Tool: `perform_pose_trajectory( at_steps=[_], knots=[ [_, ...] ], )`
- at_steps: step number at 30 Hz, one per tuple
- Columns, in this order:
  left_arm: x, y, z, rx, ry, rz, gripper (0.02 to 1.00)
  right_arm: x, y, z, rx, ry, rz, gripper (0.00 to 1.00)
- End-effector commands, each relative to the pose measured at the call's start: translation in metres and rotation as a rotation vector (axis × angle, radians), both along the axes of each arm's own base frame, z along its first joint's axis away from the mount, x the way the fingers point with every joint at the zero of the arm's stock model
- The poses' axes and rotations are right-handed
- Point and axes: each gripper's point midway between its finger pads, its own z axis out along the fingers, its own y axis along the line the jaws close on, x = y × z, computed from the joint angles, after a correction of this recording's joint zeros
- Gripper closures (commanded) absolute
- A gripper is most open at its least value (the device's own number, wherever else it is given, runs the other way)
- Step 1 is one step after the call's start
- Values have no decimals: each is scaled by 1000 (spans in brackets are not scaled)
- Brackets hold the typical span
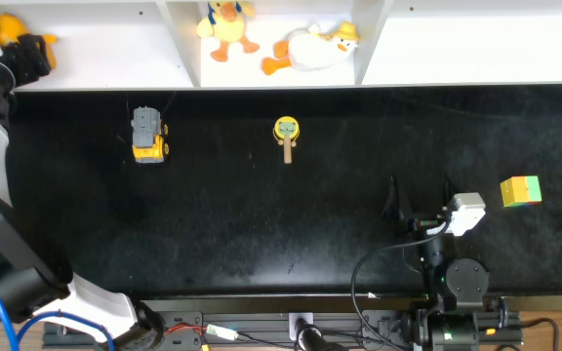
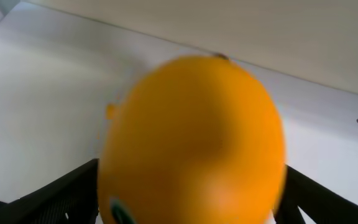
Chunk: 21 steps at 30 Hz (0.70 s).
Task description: Store Toys
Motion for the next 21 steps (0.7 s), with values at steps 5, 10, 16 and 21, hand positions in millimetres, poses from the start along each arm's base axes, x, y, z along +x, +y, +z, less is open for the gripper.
perform_pose_trajectory(
  at_steps=[5,10,16,21],
  knots=[
    [8,0,14,21,-38,-10,20,0,2,-3,-3,-1,8,7],
    [-1,-4,31,26,-47,-10,20,0,2,-3,-3,-1,8,5],
    [-28,-9,61,27,-45,7,20,0,2,-3,-3,-1,8,5],
    [-56,-16,72,52,10,-5,20,0,2,-3,-3,-1,8,7]
  ],
)
